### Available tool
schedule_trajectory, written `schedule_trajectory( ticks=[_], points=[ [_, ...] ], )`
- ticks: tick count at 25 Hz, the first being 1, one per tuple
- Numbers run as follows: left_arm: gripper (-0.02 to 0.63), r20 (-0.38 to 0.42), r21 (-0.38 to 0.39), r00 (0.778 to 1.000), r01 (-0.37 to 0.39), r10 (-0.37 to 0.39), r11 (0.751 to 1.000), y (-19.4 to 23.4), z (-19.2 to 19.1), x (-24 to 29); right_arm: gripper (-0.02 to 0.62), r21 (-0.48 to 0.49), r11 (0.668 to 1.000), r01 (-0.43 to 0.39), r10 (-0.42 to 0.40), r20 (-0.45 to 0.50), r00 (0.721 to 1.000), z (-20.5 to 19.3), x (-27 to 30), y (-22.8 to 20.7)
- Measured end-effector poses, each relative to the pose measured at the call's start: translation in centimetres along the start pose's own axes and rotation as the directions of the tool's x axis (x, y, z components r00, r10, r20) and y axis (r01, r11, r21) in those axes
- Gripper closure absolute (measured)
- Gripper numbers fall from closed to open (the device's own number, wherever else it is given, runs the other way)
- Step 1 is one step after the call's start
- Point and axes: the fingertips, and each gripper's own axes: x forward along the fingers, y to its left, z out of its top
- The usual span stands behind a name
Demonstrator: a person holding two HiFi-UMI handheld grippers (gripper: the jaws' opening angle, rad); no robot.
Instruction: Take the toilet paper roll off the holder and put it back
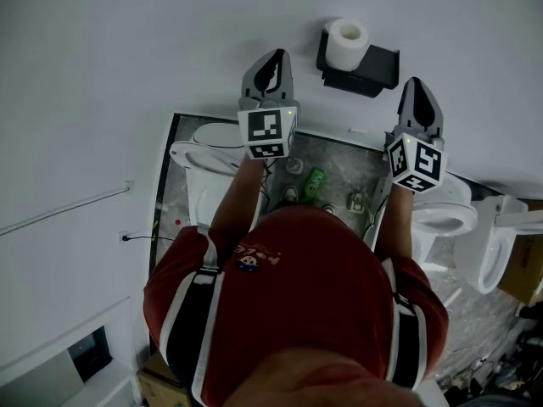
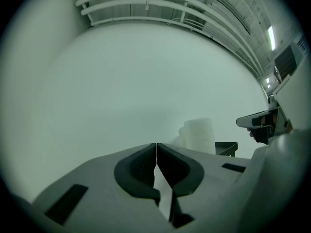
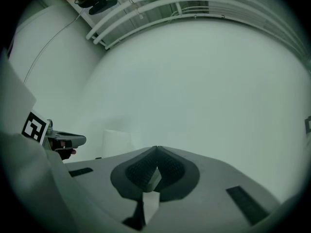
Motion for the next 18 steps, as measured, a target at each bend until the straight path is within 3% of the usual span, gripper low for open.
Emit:
schedule_trajectory(
  ticks=[18],
  points=[
    [0.584, 0.021, -0.001, 1.000, 0.020, -0.020, 1.000, -1.4, 0.6, -0.2, 0.588, 0.019, 1.000, 0.000, 0.000, 0.002, 1.000, -0.4, -0.5, -0.7]
  ],
)
